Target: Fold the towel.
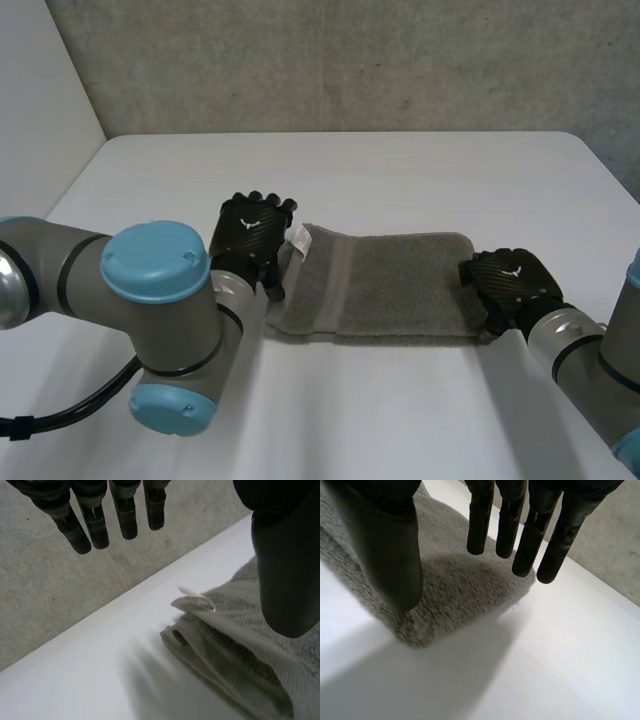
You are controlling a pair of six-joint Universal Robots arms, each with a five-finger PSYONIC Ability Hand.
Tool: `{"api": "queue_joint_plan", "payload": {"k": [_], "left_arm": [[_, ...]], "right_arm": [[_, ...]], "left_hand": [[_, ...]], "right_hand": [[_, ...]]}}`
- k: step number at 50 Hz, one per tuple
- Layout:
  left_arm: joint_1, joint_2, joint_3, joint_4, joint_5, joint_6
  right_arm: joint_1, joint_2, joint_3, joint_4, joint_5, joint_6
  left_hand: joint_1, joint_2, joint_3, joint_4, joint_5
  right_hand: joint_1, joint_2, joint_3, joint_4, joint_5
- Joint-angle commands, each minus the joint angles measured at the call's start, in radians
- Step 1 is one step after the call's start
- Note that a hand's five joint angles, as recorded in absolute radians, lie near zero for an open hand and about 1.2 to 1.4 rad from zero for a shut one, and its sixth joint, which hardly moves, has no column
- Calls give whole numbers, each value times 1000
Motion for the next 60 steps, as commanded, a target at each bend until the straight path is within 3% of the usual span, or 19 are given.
{"api": "queue_joint_plan", "payload": {"k": [1,3,4,6,18,20,25,35,45,48,50,51,52,60], "left_arm": [[26,13,-32,23,85,-98],[32,24,-38,33,91,-101],[32,24,-38,33,91,-101],[32,31,-39,37,91,-101],[49,91,-53,37,91,-101],[49,100,-53,37,91,-101],[49,100,-56,37,91,-103],[48,100,-68,46,93,-103],[48,99,-70,47,94,-103],[48,99,-70,49,94,-103],[48,99,-70,49,94,-101],[48,99,-70,49,94,-101],[48,99,-70,49,93,-101],[49,109,-67,47,93,-101]], "right_arm": [[-8,66,-25,0,4,-3],[-8,97,-38,-3,7,-3],[-8,97,-38,-3,7,-3],[-8,95,-42,-14,8,-1],[-7,69,-70,-3,16,3],[-7,69,-53,0,11,20],[-8,60,-23,1,14,49],[-10,41,21,1,1,49],[-4,54,16,0,5,49],[-2,54,16,-3,7,49],[-7,54,7,-3,8,49],[-7,54,7,-3,8,49],[-8,52,-2,-6,16,48],[-10,17,-82,18,79,-35]], "left_hand": [[-37,-40,-49,-20,-220],[-40,-43,-52,-23,-223],[-40,-43,-52,-23,-223],[-43,-46,-55,-26,-226],[-52,-55,-64,-35,-235],[-52,-55,-64,-35,-235],[-52,-55,-64,-35,-235],[-52,-55,-64,-35,-235],[-52,-55,-64,-35,-235],[-52,-55,-64,-35,-235],[-52,-55,-64,-35,-235],[-52,-55,-64,-35,-235],[-52,-55,-64,-35,-235],[-55,-58,-67,-38,-238]], "right_hand": [[79,61,68,70,93],[488,470,477,479,502],[490,472,479,481,504],[863,845,853,854,877],[865,847,854,856,879],[404,386,394,395,418],[71,53,60,62,85],[-27,-44,-37,-36,-12],[-6,-24,-17,-15,8],[164,146,154,155,178],[614,596,603,605,628],[616,599,606,607,630],[862,845,852,853,876],[865,847,854,856,879]]}}
